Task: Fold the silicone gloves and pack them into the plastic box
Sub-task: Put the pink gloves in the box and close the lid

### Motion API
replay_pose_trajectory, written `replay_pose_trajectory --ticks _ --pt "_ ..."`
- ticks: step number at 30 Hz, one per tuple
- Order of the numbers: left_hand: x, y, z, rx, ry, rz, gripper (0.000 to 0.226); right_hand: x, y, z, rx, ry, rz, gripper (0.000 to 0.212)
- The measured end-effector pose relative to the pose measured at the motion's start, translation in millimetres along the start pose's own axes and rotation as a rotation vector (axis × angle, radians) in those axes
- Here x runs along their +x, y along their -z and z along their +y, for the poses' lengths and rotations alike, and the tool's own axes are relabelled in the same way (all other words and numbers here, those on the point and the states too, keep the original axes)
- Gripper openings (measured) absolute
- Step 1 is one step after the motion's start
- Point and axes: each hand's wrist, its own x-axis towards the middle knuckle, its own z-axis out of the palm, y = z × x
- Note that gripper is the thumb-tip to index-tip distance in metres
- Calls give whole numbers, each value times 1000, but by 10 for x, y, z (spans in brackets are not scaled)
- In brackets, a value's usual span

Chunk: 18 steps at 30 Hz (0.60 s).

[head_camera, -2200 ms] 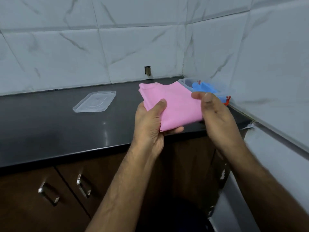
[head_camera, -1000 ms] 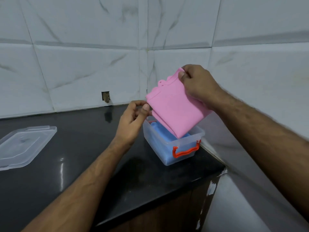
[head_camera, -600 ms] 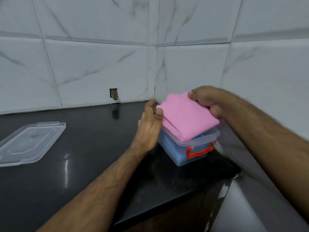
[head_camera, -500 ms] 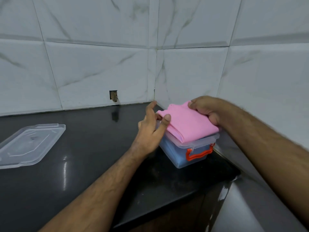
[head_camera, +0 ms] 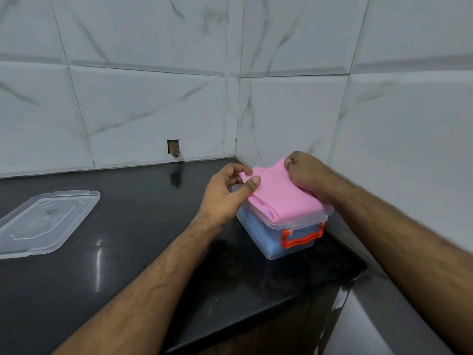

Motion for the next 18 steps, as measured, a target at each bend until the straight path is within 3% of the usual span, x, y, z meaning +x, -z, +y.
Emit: replay_pose_trajectory --ticks 3,7,14,18 --pt "25 116 50 -75 43 -166 42 1 -7 23 12 18 22 34" --pt "45 282 87 27 68 -396 62 -7 -30 43 19 44 72 32" --pt "44 277 51 43 43 -296 54 -32 -113 40 -24 74 108 39" --pt "49 269 64 96 32 -261 48 -52 -189 57 -21 105 227 35"
